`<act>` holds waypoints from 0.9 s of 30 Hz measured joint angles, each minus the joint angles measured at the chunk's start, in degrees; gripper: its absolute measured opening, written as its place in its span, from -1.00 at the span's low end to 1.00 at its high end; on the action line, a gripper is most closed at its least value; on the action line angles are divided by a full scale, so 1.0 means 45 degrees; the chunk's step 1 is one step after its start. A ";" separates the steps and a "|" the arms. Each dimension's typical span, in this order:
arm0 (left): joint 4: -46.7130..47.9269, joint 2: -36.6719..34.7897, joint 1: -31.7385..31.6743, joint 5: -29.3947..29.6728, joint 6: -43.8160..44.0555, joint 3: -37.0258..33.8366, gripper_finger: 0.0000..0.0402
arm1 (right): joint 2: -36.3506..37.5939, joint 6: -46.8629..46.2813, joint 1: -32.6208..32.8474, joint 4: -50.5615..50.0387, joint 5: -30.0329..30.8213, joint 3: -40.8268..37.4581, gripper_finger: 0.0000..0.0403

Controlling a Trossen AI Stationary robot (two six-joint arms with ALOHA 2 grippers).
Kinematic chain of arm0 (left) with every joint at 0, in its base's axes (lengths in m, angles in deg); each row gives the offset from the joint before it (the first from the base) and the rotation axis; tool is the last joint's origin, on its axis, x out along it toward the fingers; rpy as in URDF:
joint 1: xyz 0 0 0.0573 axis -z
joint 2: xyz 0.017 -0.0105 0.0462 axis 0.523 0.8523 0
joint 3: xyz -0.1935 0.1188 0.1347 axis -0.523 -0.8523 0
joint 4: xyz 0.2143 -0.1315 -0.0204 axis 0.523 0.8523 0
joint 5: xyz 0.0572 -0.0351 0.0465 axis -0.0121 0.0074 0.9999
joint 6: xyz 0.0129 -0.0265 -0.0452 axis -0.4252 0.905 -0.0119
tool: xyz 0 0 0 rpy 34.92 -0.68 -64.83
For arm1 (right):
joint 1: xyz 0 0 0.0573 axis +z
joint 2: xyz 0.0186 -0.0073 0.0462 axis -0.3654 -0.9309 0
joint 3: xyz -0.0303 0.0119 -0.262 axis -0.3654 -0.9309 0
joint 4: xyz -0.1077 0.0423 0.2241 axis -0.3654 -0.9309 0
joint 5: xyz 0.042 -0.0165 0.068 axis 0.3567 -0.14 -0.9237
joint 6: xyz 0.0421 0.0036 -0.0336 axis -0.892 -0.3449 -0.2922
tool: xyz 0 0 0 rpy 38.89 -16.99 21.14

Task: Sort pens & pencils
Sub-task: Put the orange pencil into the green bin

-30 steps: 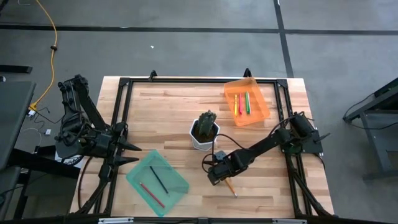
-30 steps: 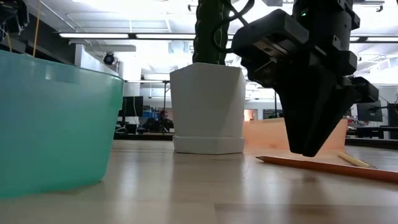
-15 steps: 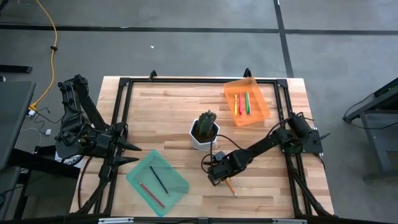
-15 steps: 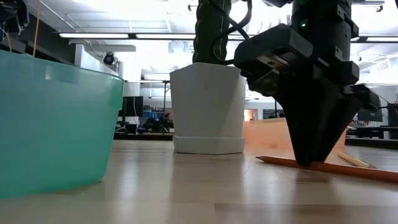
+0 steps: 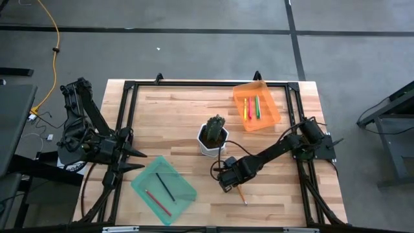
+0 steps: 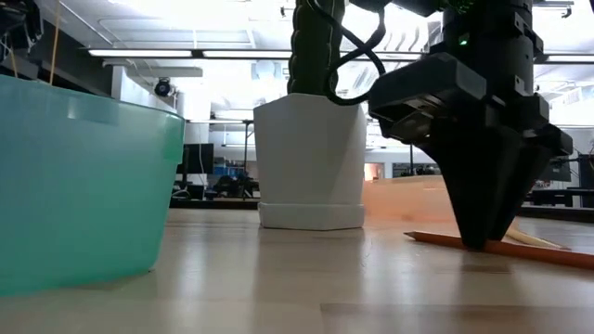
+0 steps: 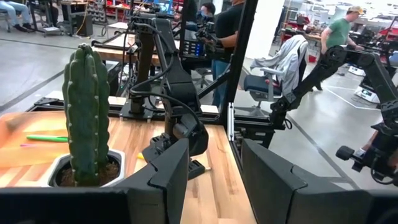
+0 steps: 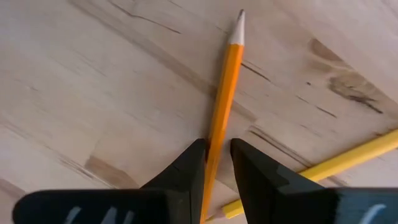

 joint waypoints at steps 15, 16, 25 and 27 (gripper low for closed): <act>-0.0009 0.0000 0.0000 -0.0084 0.0010 0.0000 -0.31 | 0.0000 0.0000 -0.0053 -0.0309 0.0077 -0.0010 -0.69; -0.0009 0.0000 0.0005 -0.0084 0.0010 0.0000 -0.31 | 0.0000 0.0000 -0.0059 -0.0334 0.0064 -0.0015 -0.71; -0.0010 0.0000 0.0000 -0.0083 0.0013 0.0000 -0.31 | 0.0000 0.0333 -0.0141 -0.0384 0.0010 -0.0024 -0.88; -0.0005 0.0000 0.0000 -0.0084 0.0010 0.0000 -0.31 | 0.0023 0.0446 -0.0141 -0.0335 0.0019 -0.0029 -0.92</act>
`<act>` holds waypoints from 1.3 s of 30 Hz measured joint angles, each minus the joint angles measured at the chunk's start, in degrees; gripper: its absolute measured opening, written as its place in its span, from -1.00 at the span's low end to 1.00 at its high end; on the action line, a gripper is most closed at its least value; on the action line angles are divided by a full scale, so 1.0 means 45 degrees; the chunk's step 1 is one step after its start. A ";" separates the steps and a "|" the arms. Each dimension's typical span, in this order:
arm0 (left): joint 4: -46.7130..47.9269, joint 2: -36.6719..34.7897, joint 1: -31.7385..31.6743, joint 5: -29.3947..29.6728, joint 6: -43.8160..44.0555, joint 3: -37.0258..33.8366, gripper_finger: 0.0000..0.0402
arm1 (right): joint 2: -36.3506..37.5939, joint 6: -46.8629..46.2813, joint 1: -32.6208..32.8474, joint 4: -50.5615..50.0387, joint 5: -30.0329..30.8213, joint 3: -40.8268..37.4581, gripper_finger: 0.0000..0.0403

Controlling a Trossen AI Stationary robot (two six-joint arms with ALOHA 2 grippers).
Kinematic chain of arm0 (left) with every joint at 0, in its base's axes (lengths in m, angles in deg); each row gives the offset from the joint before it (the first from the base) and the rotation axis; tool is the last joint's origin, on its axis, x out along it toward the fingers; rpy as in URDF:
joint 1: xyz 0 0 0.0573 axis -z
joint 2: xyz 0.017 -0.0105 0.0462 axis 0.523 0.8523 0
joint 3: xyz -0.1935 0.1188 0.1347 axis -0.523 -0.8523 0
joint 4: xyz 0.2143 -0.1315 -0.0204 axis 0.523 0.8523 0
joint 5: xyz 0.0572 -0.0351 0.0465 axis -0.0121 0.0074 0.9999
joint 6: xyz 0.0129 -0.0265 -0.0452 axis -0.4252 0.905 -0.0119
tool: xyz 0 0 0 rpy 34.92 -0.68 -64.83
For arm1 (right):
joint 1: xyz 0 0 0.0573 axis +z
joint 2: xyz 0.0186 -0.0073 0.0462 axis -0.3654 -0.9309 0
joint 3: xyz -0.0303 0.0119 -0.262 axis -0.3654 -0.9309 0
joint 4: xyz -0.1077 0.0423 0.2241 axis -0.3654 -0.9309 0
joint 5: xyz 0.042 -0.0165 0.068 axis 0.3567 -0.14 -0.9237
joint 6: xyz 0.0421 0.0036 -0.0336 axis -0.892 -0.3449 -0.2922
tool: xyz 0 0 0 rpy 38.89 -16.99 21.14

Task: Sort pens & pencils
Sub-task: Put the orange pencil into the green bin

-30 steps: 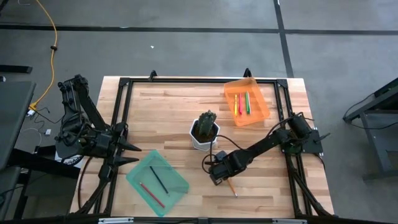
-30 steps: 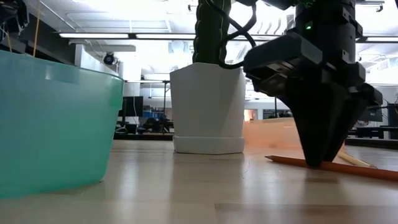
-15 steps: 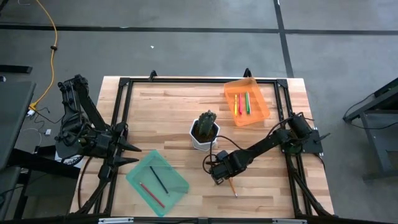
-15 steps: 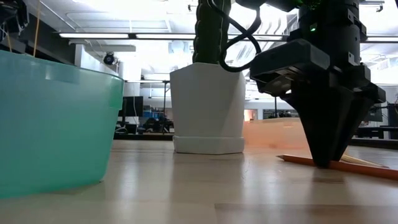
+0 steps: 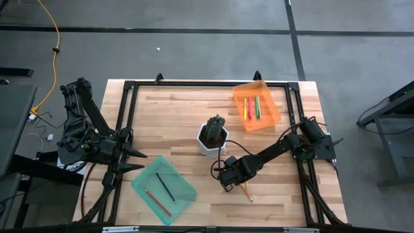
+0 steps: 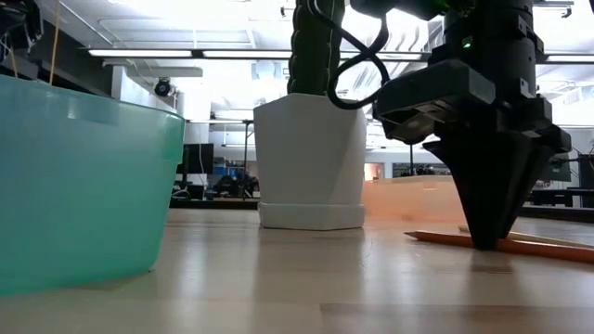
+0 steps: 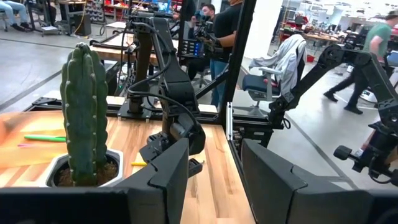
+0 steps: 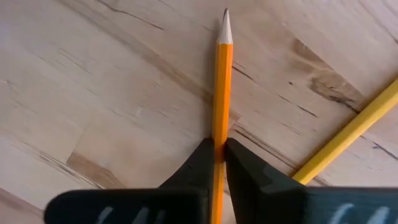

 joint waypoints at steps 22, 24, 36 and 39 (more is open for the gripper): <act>0.0056 0.0000 0.0000 0.0005 -0.0016 0.0000 -0.31 | 0.0142 0.2594 -0.0363 0.0466 0.1656 0.3080 -0.95; 0.0059 0.0000 0.0000 0.0010 -0.0015 0.0000 -0.31 | 0.0142 0.2931 -0.0421 0.0466 0.1730 0.3467 -0.95; 0.0674 0.0005 0.0000 0.0130 0.0360 0.0000 -0.31 | 0.0147 0.4770 -0.0505 0.0585 0.2127 0.5309 -0.95; 0.1216 0.0003 0.0000 0.0138 0.0892 0.0000 -0.31 | 0.0147 0.5066 -0.0505 0.0878 0.2184 0.5735 -0.95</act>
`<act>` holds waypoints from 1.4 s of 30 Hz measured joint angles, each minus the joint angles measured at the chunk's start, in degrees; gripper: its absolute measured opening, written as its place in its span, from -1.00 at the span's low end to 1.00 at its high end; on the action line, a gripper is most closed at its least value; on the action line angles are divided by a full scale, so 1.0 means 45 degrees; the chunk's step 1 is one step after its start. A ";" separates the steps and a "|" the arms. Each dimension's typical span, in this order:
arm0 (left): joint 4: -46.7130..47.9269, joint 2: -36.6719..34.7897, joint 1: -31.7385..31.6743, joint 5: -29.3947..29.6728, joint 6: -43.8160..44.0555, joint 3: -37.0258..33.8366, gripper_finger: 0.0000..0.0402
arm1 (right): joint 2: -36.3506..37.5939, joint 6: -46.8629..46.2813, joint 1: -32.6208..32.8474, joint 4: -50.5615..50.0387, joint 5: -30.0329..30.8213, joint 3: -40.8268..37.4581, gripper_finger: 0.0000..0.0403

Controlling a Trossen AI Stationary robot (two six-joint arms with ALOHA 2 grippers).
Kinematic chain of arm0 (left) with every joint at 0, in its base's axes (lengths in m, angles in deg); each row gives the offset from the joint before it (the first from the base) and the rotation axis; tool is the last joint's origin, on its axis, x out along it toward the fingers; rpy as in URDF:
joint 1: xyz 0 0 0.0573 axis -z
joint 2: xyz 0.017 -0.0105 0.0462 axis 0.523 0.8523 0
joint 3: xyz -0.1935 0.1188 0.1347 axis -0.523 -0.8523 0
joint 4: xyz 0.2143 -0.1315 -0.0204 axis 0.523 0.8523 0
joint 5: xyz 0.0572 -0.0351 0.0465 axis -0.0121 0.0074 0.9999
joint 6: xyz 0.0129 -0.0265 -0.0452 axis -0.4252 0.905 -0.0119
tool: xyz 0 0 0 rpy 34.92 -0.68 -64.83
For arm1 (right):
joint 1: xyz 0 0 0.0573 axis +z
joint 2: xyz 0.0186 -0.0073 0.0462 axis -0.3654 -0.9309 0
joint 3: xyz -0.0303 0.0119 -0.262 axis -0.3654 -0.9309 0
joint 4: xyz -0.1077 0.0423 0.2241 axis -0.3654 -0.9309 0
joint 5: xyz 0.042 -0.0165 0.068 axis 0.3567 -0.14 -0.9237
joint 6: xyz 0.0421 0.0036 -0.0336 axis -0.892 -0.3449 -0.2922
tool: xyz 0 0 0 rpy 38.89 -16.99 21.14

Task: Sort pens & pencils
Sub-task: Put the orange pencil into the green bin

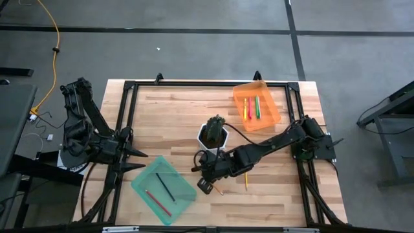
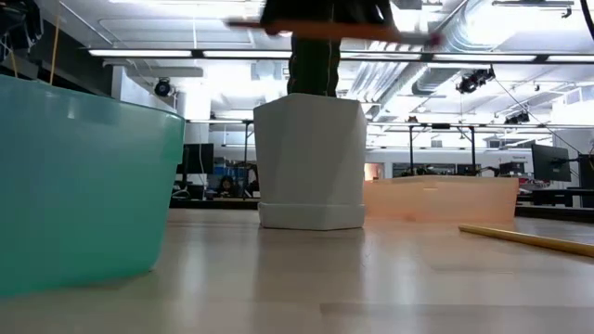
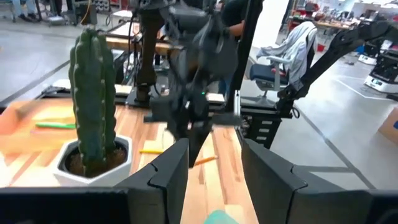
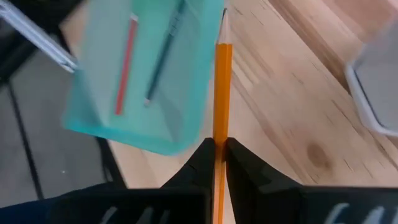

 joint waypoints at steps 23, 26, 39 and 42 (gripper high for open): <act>0.2235 0.1707 -0.0010 -0.0012 0.4787 0.0000 -0.31 | 0.0024 0.2885 -0.0248 0.3714 0.0891 0.1613 -0.95; 0.1979 0.2035 -0.0010 0.0024 0.5075 0.0000 -0.31 | 0.0024 0.3019 -0.0248 0.4485 0.0835 0.1613 -0.95; -0.1096 0.3706 -0.1184 -0.0082 0.4459 0.0000 -0.31 | 0.0024 0.3840 -0.0238 0.6215 0.0404 0.1607 -0.95; -0.2225 0.4085 -0.1638 -0.0860 0.3531 0.0000 -0.31 | 0.0024 0.3916 -0.0238 0.6655 0.0310 0.1604 -0.95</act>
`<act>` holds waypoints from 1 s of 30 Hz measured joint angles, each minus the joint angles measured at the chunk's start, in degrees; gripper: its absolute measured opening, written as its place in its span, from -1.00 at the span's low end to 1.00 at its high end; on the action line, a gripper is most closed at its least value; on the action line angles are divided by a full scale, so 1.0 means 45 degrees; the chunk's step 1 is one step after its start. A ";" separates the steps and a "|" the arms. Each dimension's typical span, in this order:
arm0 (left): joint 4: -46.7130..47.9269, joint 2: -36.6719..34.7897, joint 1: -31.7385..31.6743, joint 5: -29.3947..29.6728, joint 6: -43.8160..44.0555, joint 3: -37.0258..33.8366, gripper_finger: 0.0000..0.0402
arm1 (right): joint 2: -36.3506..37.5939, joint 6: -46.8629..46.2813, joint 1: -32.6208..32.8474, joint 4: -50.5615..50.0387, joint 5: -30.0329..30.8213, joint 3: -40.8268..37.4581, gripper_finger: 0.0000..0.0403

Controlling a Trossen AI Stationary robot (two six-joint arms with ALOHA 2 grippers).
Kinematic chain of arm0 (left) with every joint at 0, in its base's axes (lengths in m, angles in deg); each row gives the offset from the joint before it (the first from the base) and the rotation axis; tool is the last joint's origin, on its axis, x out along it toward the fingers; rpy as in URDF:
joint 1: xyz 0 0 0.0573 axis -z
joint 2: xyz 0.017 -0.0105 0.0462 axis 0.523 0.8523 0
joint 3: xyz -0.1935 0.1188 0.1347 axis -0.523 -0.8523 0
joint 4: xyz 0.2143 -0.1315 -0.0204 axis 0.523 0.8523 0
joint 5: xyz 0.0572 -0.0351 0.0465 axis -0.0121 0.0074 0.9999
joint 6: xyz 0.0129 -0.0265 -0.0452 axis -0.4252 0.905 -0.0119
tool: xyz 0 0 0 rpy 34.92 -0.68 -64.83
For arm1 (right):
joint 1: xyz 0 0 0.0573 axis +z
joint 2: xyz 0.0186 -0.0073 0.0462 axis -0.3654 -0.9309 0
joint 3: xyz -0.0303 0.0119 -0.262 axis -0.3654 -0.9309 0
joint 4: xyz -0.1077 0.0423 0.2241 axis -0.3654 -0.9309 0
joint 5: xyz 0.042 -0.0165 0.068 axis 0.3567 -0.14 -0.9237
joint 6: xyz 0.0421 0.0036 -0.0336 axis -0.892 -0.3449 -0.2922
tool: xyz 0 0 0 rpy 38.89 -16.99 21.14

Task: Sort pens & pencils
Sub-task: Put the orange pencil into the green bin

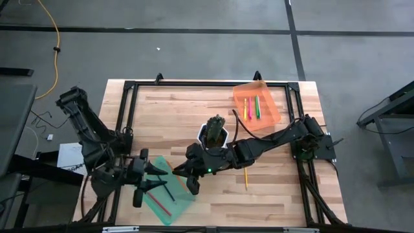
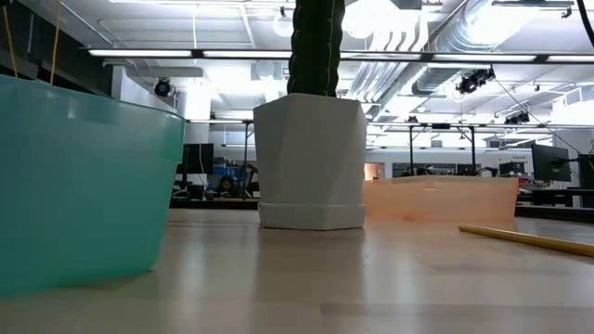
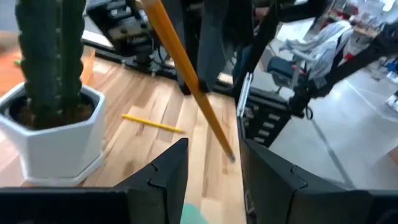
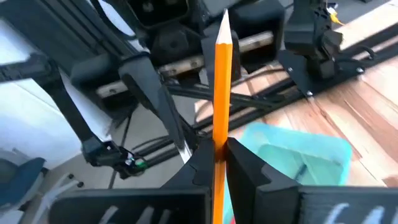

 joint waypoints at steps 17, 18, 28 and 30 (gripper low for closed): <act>-0.1211 0.0356 -0.0955 -0.0636 -0.0494 0.0000 -0.31 | -0.0005 0.0670 0.0005 0.1007 -0.0564 -0.0005 -0.95; -0.1449 0.0412 -0.1050 -0.0816 -0.0641 -0.0004 -0.31 | -0.0005 0.0672 0.0005 0.0993 -0.0595 -0.0005 -0.95; -0.2260 0.0638 -0.1645 -0.1942 -0.1492 0.0000 -0.31 | -0.0005 0.0786 0.0005 0.1002 -0.0682 -0.0005 -0.95; -0.2330 0.0638 -0.1640 -0.1962 -0.1575 0.0000 -0.31 | -0.0005 0.0802 0.0005 0.0997 -0.0687 -0.0005 -0.95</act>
